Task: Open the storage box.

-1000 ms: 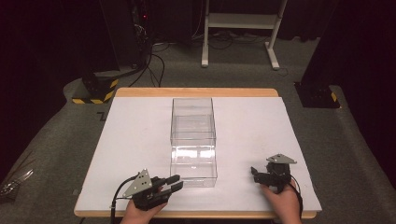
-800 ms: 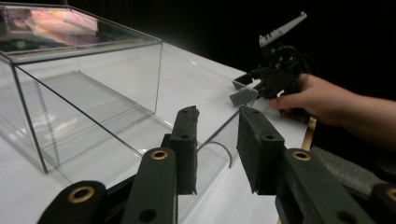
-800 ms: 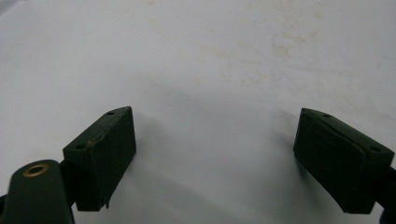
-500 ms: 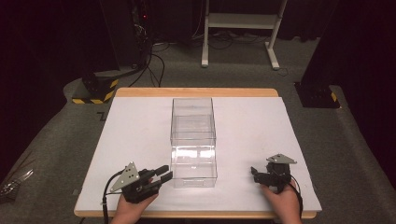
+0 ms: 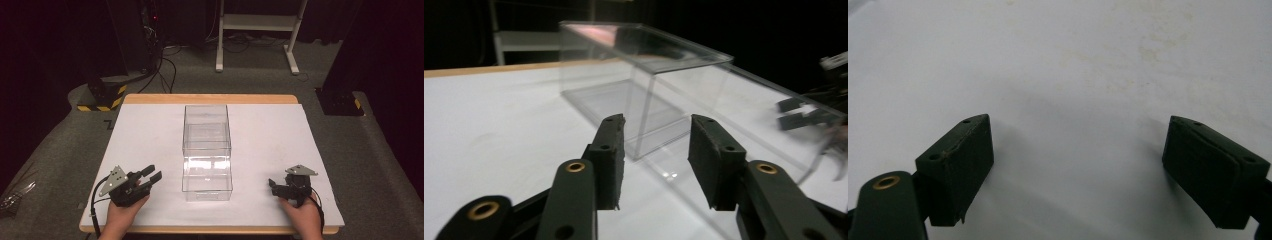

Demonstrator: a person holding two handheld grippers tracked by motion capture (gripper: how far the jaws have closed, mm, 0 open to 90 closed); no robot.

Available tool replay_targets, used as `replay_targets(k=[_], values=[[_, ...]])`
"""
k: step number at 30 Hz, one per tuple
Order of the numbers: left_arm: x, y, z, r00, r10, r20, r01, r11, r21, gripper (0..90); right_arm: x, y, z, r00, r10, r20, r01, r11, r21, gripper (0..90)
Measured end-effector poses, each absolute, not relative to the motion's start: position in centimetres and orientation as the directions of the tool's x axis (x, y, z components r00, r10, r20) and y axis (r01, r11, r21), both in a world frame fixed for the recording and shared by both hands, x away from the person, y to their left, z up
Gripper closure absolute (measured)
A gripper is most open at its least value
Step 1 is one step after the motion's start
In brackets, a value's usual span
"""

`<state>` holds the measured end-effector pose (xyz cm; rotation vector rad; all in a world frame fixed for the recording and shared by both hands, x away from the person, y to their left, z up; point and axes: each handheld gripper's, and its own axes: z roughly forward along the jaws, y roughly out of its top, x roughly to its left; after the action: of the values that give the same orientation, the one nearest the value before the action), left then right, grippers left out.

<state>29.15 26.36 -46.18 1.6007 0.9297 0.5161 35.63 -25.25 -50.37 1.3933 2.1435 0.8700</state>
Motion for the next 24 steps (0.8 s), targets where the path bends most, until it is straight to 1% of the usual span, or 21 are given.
replay_targets(k=[3, 4, 7, 9, 12, 15, 17, 18, 20, 21, 22, 24], values=[[29.5, 27.1, -46.7, 0.546, 0.828, -0.128, 0.311, -0.058, 0.949, 54.4, 35.6, -25.2, -50.4, -0.396, 0.918, -0.021, 0.644, 0.294, 0.707, 13.1], [29.9, 27.6, -47.1, 0.521, 0.845, -0.117, 0.335, -0.077, 0.939, 53.7, 35.6, -25.3, -50.4, -0.398, 0.917, -0.022, 0.642, 0.296, 0.707, 13.1], [30.4, 28.3, -47.8, 0.483, 0.868, -0.114, 0.375, -0.088, 0.923, 52.1, 35.6, -25.3, -50.4, -0.398, 0.917, -0.022, 0.642, 0.296, 0.707, 13.1], [30.8, 28.7, -48.3, 0.443, 0.893, -0.072, 0.408, -0.130, 0.904, 50.7, 35.6, -25.3, -50.4, -0.397, 0.917, -0.022, 0.642, 0.295, 0.707, 13.1], [31.2, 29.0, -49.0, 0.409, 0.912, -0.028, 0.448, -0.174, 0.877, 48.5, 35.6, -25.3, -50.4, -0.398, 0.917, -0.022, 0.642, 0.295, 0.707, 13.1], [31.9, 29.0, -50.0, 0.382, 0.924, 0.011, 0.517, -0.223, 0.826, 45.2, 35.6, -25.3, -50.4, -0.398, 0.917, -0.022, 0.642, 0.295, 0.707, 13.1], [32.3, 28.9, -50.4, 0.366, 0.930, 0.015, 0.564, -0.235, 0.792, 42.9, 35.6, -25.3, -50.4, -0.398, 0.917, -0.022, 0.642, 0.295, 0.707, 13.1], [32.5, 28.9, -50.4, 0.366, 0.930, 0.024, 0.573, -0.246, 0.782, 40.2, 35.6, -25.3, -50.4, -0.398, 0.917, -0.022, 0.642, 0.295, 0.707, 13.1], [32.6, 28.7, -50.5, 0.357, 0.934, 0.028, 0.581, -0.246, 0.776, 38.6, 35.6, -25.3, -50.4, -0.398, 0.917, -0.022, 0.642, 0.295, 0.707, 13.1], [32.8, 28.5, -50.6, 0.361, 0.932, 0.030, 0.605, -0.258, 0.754, 37.2, 35.6, -25.3, -50.4, -0.398, 0.917, -0.022, 0.642, 0.296, 0.707, 13.1], [32.8, 28.5, -50.6, 0.361, 0.932, 0.030, 0.605, -0.258, 0.754, 34.5, 35.6, -25.3, -50.4, -0.398, 0.917, -0.022, 0.642, 0.295, 0.707, 13.1], [32.9, 28.5, -50.7, 0.351, 0.936, 0.017, 0.619, -0.246, 0.746, 33.6, 35.6, -25.3, -50.4, -0.398, 0.917, -0.022, 0.642, 0.295, 0.707, 13.1]])
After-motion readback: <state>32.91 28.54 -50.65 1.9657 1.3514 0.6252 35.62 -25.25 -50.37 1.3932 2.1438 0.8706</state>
